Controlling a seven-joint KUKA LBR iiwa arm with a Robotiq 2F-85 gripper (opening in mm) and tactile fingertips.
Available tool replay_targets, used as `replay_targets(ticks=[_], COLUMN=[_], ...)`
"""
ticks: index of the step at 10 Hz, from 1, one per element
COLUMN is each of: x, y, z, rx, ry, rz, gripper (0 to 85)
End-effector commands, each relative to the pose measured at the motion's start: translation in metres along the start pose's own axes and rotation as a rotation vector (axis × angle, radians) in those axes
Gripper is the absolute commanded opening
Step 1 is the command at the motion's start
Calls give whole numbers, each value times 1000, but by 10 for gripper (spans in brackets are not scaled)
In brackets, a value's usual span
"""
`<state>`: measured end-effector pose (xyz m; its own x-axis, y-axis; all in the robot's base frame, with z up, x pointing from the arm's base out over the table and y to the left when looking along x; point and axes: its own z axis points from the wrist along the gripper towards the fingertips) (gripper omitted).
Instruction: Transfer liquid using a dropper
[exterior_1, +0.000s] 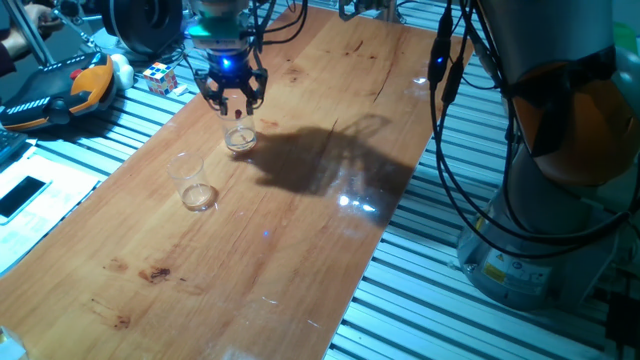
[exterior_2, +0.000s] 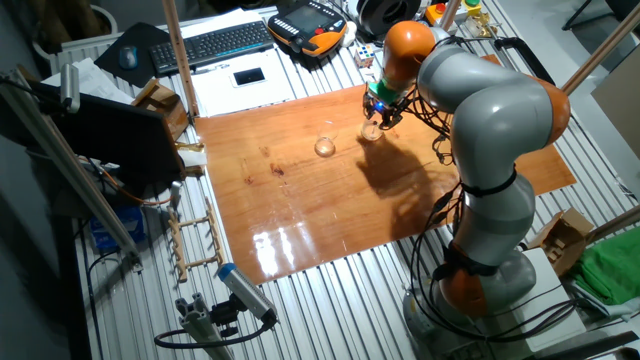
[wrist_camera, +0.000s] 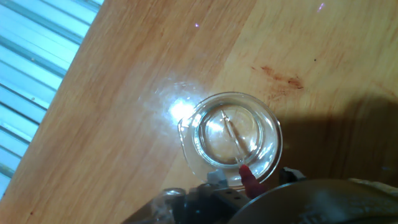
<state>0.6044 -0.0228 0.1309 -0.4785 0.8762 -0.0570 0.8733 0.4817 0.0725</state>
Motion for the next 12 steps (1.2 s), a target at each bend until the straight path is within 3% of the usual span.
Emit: replay_targets(ticks=[1, 7, 12], x=[1, 3, 4], y=[0, 0, 0], z=[0, -2, -11], rx=[-1, -5, 18], ry=[-1, 10, 32], rz=[1, 11, -1], gripper=[420, 183, 163])
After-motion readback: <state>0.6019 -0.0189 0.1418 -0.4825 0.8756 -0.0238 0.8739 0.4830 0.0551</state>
